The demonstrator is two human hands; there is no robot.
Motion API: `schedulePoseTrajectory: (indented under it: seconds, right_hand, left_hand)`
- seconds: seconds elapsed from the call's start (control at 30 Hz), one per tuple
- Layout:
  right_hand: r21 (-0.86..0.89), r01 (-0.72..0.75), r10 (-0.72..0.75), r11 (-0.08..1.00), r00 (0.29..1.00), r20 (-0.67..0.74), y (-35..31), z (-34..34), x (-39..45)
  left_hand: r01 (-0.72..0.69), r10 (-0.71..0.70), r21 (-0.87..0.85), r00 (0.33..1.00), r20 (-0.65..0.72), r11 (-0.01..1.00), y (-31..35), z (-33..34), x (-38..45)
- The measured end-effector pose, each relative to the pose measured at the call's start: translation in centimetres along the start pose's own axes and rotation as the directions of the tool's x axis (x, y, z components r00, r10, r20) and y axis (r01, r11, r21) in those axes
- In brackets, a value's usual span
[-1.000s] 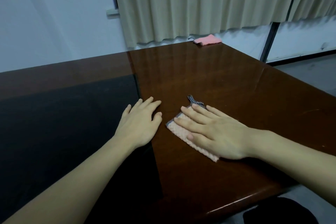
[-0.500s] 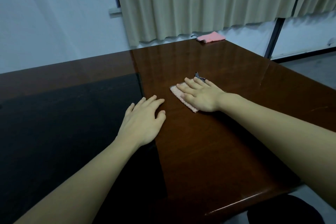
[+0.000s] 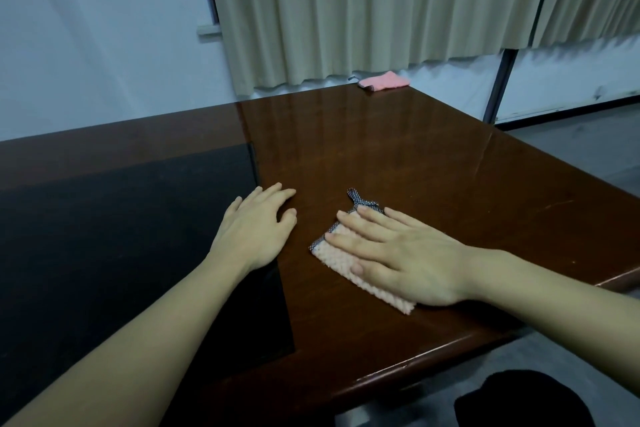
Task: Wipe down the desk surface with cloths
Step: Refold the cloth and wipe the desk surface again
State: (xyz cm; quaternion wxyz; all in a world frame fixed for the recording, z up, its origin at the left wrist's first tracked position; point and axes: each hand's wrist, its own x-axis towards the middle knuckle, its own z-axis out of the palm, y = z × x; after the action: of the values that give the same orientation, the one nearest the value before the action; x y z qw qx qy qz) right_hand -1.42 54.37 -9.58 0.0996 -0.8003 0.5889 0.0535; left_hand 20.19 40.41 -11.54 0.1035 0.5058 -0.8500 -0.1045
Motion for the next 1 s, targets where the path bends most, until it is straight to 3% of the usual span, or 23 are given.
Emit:
schedulePoseTrajectory:
  seconds: [0.17, 0.3, 0.4, 0.53, 0.77, 1.0]
  right_hand:
    - [-0.025, -0.142, 0.141, 0.990, 0.989, -0.049, 4.5, -0.8, 4.1]
    - [0.045, -0.317, 0.320, 0.947, 0.945, -0.064, 8.6, -1.9, 7.9]
    - [0.094, -0.368, 0.374, 0.925, 0.925, -0.059, 9.2, -2.2, 9.2]
    - [0.059, -0.314, 0.318, 0.948, 0.946, -0.065, 7.5, -1.6, 7.4]
    - [-0.029, -0.036, 0.035, 0.999, 0.998, -0.046, 0.7, 0.6, -2.5]
    - [-0.031, -0.081, 0.080, 0.996, 0.996, -0.037, 2.7, 0.4, -1.7]
  left_hand:
    - [0.010, -0.010, 0.000, 1.000, 0.014, 1.000, 0.2, -0.2, 0.0]
    - [0.013, -0.013, 0.006, 1.000, 0.014, 1.000, 0.3, -0.4, 0.0]
    - [0.017, -0.017, 0.004, 1.000, 0.016, 1.000, 0.3, -0.5, -0.1]
    - [0.005, -0.005, -0.005, 1.000, 0.014, 1.000, 0.5, -0.5, -0.3]
    - [-0.020, 0.020, 0.016, 1.000, 0.006, 1.000, 1.2, -0.7, -0.4]
    - [-0.079, 0.083, -0.052, 0.994, 0.067, 0.995, 4.1, 0.1, -0.6]
